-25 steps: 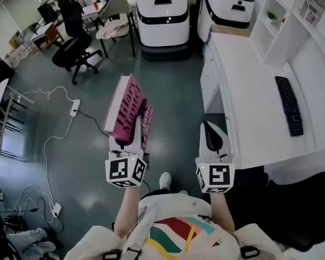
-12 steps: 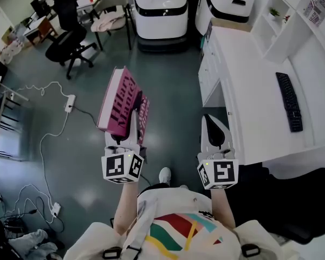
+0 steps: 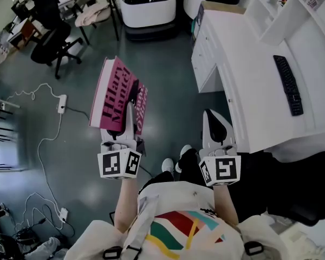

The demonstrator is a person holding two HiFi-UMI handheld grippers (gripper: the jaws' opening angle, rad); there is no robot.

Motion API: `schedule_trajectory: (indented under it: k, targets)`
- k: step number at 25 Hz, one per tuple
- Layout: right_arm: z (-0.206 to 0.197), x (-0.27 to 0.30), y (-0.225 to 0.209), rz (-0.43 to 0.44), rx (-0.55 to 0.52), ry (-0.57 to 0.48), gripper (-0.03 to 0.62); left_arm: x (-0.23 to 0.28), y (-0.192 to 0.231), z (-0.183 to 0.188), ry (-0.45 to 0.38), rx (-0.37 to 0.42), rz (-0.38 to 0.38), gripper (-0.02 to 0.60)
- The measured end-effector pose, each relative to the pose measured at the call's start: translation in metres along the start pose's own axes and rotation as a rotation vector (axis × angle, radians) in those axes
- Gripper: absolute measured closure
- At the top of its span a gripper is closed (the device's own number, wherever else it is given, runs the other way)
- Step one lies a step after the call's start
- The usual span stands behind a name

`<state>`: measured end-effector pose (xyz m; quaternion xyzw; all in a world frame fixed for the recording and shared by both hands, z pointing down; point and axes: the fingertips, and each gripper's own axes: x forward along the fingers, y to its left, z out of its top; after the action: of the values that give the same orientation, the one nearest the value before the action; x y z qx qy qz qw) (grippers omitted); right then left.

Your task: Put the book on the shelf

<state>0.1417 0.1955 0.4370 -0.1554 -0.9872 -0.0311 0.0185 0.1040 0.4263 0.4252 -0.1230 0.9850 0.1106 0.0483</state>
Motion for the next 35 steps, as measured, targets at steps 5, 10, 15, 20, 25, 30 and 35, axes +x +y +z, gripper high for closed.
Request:
schedule_trajectory:
  k: [5, 10, 15, 20, 25, 30, 35]
  targets:
    - [-0.011, 0.016, -0.013, -0.018, 0.006, 0.017, 0.591, 0.028, -0.002, -0.011, 0.013, -0.004, -0.016, 0.434]
    - [-0.015, 0.055, -0.033, -0.002, 0.003, 0.008, 0.591, 0.066, -0.007, -0.031, 0.039, -0.022, -0.023, 0.434]
    - [-0.016, 0.102, -0.063, -0.007, 0.014, 0.003, 0.591, 0.118, -0.014, -0.038, 0.048, -0.004, -0.039, 0.434]
    - [-0.018, 0.151, -0.125, -0.063, 0.033, 0.009, 0.591, 0.198, -0.038, -0.047, 0.056, 0.018, -0.082, 0.434]
    - [-0.012, 0.185, -0.209, -0.174, 0.04, 0.002, 0.591, 0.293, -0.084, -0.062, 0.066, 0.016, -0.175, 0.434]
    - [-0.012, 0.182, -0.308, -0.401, 0.06, -0.011, 0.591, 0.389, -0.168, -0.072, 0.061, 0.01, -0.382, 0.434]
    - [-0.013, 0.143, -0.375, -0.602, 0.077, -0.022, 0.591, 0.431, -0.255, -0.082, 0.075, -0.003, -0.553, 0.434]
